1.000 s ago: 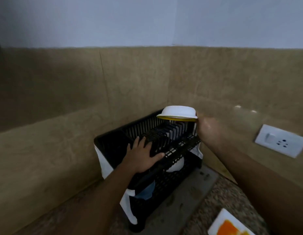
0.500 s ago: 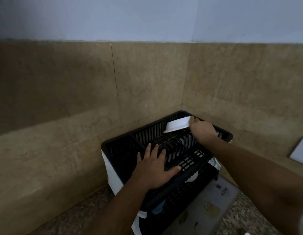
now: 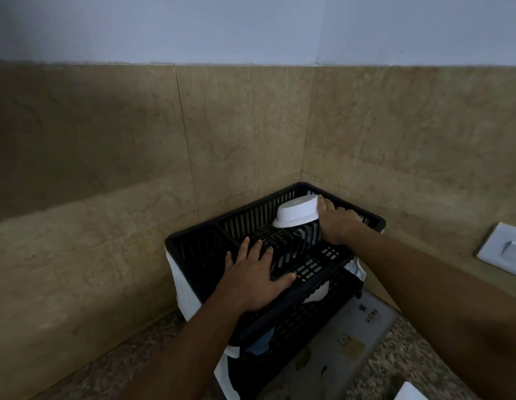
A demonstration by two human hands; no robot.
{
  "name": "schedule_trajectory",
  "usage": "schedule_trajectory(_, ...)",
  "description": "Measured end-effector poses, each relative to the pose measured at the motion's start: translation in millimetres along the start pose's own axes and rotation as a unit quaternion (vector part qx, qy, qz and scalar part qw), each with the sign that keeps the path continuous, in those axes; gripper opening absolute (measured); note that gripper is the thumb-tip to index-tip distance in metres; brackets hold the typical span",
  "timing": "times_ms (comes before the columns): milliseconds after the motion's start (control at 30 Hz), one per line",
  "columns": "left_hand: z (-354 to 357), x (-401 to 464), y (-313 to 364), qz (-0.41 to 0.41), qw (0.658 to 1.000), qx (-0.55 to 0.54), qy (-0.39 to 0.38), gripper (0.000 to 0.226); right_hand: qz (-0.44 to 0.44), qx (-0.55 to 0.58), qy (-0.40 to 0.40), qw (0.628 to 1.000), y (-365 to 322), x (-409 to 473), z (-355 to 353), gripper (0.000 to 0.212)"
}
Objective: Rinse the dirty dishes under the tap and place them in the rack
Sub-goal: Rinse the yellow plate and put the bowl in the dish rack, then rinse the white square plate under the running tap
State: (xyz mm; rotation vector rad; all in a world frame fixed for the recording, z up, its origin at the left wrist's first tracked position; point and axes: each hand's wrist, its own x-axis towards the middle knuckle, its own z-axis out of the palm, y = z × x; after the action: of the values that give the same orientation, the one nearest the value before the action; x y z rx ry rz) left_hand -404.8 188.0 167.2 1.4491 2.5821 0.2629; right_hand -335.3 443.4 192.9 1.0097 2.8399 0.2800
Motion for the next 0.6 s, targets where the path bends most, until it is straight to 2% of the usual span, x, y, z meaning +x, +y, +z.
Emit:
schedule_trajectory(100,-2,-2,-1,0.003,1.0,0.006,0.007,0.09,0.006,0.049,0.018,0.999,4,-10,-2,0.098)
schedule_trajectory(167,-3,-5,0,0.006,1.0,0.005,0.013,0.087,0.004,0.079,0.052,0.995,10,-24,-2,0.097)
schedule_trajectory(333,-9,-15,13,0.04,0.997,0.006,0.071,0.076,-0.018,0.232,0.148,0.961,37,-82,8,0.069)
schedule_trajectory(433,-14,-24,43,0.115,0.984,-0.035,0.133,0.061,-0.008,0.294,0.17,0.94,55,-128,21,0.052)
schedule_trajectory(533,-10,-37,90,0.193,0.964,-0.096,0.154,0.041,0.037,0.376,0.171,0.91,71,-178,47,0.016)
schedule_trajectory(567,-4,-41,107,0.205,0.962,-0.106,0.143,0.04,0.061,0.383,0.164,0.907,77,-197,58,0.015)
schedule_trajectory(600,3,-42,120,0.217,0.96,-0.114,0.134,0.039,0.084,0.387,0.147,0.906,82,-213,70,0.026)
